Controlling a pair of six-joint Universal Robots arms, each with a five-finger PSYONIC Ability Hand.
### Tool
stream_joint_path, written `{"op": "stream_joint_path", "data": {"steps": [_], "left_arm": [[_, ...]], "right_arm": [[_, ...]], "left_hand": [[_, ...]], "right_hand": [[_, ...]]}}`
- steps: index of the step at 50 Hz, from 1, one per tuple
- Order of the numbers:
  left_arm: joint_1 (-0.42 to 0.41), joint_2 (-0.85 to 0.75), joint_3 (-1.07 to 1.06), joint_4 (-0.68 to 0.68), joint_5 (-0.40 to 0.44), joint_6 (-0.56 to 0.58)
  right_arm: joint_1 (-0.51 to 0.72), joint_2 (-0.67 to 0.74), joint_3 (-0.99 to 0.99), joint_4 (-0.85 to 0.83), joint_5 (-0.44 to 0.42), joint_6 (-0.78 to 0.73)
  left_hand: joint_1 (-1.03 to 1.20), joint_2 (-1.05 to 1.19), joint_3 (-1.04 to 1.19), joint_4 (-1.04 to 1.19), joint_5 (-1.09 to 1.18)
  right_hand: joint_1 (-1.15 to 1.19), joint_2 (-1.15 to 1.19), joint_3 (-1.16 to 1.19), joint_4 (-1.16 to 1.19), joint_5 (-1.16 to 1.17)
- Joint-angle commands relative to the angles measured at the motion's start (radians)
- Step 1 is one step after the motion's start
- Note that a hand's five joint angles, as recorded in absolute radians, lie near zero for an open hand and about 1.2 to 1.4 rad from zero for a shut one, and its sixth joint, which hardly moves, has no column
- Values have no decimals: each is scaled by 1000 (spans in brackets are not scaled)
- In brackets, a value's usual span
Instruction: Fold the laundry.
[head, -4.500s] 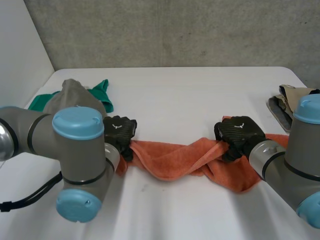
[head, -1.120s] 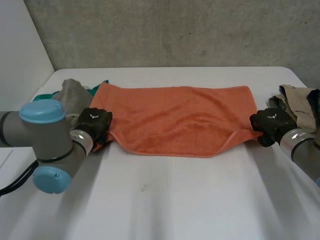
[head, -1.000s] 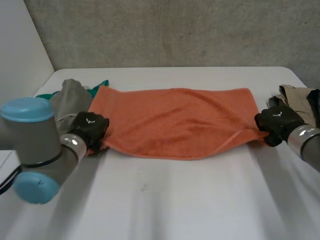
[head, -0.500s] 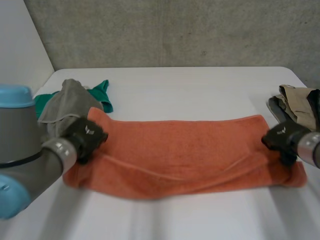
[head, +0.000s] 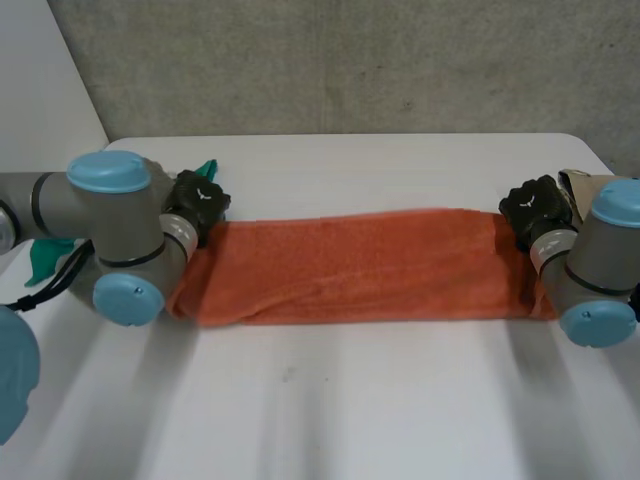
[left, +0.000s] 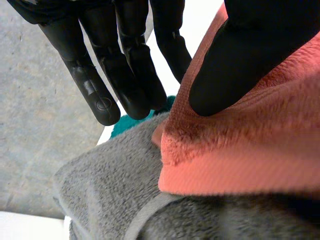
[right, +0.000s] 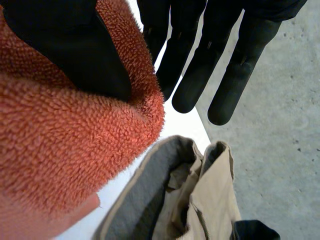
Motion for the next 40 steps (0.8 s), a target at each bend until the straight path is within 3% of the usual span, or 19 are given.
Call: {"op": "stream_joint_path", "data": {"steps": [1,4,5,6,7,8,20,29,33,40], "left_arm": [[6,-23,29,0,-27,17],[-2,-18,22,12,-6,11],[-5,-17,20,18,2,10],[-9,-10,14,27,16,2],[-12,-4,9,32,23,-4],[-16,2,3,37,30,-10],[7,233,-116,92,33,-133],[4,454,-375,-83,68,-213],[-6,491,-481,-97,85,-257],[-12,448,-569,50,82,-302]], "right_arm": [[-1,35,-41,-31,42,-1],[5,24,-35,-65,24,22],[8,22,-35,-76,22,30],[12,18,-35,-93,19,48],[14,15,-34,-102,19,60],[17,13,-32,-107,21,71],[-17,-183,-1,10,-21,264],[-110,-335,49,436,-119,335],[-161,-355,118,611,-159,355],[-231,-399,325,483,-277,343]], "left_hand": [[248,200,206,195,221],[216,168,174,163,189],[88,40,46,35,61],[-399,-447,-441,-452,-426],[-677,-725,-719,-730,-704],[-967,-1015,-1009,-1020,-994],[-974,-1022,-1016,-1027,-1001],[-974,-1022,-1016,-1027,-1001],[-974,-1022,-1016,-1027,-1001],[-974,-1022,-1016,-1027,-1001]], "right_hand": [[282,219,207,198,233],[282,219,207,198,233],[282,219,207,198,233],[-282,-345,-357,-367,-331],[-808,-871,-883,-893,-857],[-940,-1003,-1015,-1024,-988],[-940,-1003,-1015,-1024,-988],[-940,-1003,-1015,-1024,-988],[-825,-889,-901,-910,-874],[-664,-727,-739,-748,-712]]}}
